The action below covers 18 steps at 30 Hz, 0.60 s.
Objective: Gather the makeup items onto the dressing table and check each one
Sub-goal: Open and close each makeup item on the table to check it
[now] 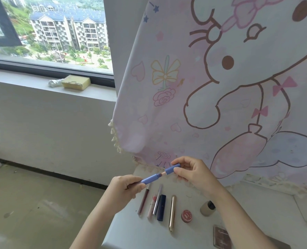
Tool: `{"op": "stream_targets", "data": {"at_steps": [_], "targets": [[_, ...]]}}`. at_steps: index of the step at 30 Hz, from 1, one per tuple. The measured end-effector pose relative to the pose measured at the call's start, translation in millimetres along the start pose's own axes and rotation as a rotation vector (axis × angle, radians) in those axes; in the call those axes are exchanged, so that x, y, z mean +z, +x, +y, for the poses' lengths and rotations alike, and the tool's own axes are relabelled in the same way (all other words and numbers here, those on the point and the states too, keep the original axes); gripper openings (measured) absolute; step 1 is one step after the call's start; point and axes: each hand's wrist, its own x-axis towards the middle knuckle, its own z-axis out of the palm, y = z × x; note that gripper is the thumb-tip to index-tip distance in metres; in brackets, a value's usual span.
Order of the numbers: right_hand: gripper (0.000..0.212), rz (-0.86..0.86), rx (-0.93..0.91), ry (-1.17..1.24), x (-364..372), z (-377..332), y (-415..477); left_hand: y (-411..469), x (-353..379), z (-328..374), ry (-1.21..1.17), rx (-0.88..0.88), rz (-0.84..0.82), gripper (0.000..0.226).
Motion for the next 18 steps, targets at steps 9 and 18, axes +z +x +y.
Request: {"op": "stream_targets", "data": {"at_steps": [9, 18], "targets": [[0.029, -0.050, 0.034, -0.023, 21.0, 18.2, 12.8, -14.7, -0.7, -19.8, -0.084, -0.113, -0.022, 0.032], [0.028, -0.062, 0.179, 0.030, 45.4, 47.3, 38.3, -28.3, 9.5, -57.5, -0.155, -0.268, 0.098, 0.032]]}}
